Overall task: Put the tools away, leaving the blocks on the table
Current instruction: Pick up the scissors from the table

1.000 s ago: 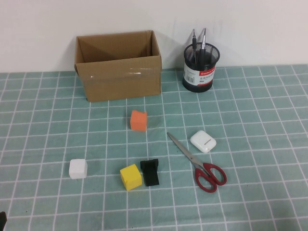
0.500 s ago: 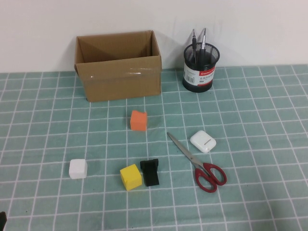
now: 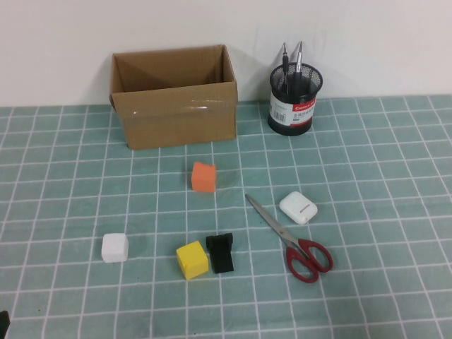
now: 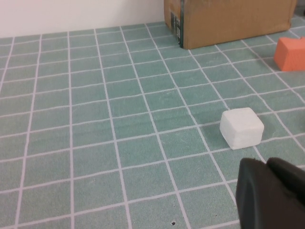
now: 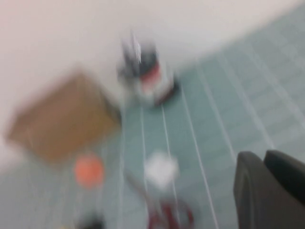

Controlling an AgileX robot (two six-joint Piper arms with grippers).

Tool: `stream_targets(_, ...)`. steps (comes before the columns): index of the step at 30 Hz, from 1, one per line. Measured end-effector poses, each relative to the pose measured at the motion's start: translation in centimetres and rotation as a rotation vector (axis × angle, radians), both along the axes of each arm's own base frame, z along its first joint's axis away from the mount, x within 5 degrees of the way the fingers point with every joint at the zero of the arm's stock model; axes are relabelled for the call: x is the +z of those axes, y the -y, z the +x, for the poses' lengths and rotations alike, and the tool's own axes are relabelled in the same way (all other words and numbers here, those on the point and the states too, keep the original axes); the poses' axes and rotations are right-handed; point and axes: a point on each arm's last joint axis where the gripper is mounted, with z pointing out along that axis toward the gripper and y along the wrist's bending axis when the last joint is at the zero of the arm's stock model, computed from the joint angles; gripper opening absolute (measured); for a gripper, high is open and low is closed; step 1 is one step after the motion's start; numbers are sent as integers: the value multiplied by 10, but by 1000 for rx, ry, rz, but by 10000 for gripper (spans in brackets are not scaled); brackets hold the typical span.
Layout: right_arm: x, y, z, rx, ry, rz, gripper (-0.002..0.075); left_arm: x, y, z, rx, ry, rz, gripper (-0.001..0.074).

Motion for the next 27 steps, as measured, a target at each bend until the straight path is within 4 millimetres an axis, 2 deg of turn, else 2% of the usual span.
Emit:
stream_targets(4,26,-6,28,160,-277,-172,-7,0,0,0,0,0,0,0)
stream_targets(7,38,-5,60,272,-458,-301,-7,0,0,0,0,0,0,0)
stream_targets(10,41,-5,102,376,-595,-366,-7,0,0,0,0,0,0,0)
stream_targets(13,41,-17,145,480,-649,-422,-7,0,0,0,0,0,0,0)
stream_targets(16,39,-45,186,602,-677,-503,-7,0,0,0,0,0,0,0)
stream_targets(20,21,-102,227,795,-723,-625,-7,0,0,0,0,0,0,0)
stream_targets(24,3,-153,250,924,-742,-695,-7,0,0,0,0,0,0,0)
stream_targets(27,-9,-178,257,980,-750,-744,-7,0,0,0,0,0,0,0)
